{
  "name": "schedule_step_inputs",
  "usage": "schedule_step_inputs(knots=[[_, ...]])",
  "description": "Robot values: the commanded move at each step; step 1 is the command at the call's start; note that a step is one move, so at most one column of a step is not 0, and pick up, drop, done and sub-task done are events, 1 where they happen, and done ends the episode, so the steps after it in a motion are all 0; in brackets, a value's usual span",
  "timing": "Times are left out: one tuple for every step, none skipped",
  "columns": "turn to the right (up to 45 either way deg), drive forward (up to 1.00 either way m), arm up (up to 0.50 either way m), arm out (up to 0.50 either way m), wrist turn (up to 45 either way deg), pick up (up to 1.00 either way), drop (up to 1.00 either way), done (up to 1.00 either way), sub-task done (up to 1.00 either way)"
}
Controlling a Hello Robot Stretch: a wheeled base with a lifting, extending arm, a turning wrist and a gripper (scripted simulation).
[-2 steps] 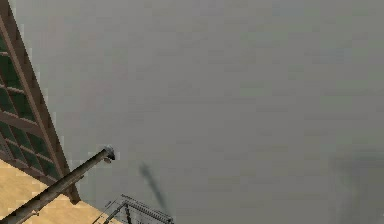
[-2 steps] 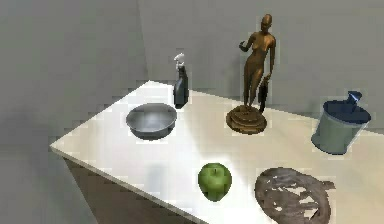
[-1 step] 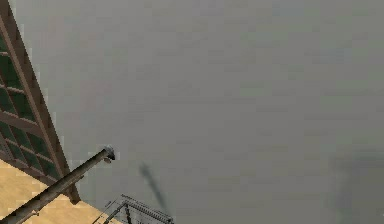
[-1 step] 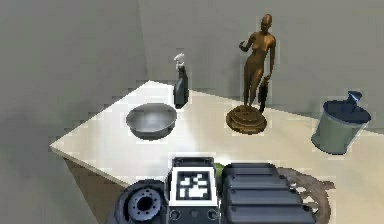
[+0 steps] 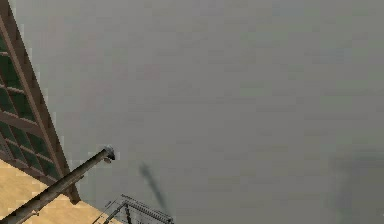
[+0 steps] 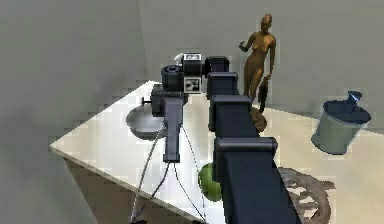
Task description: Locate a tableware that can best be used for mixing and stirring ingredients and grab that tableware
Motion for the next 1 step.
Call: schedule_step_inputs(knots=[[0.0, 0.0, 0.0, 0.0, 45.0, 0.0, 0.0, 0.0, 0.0]])
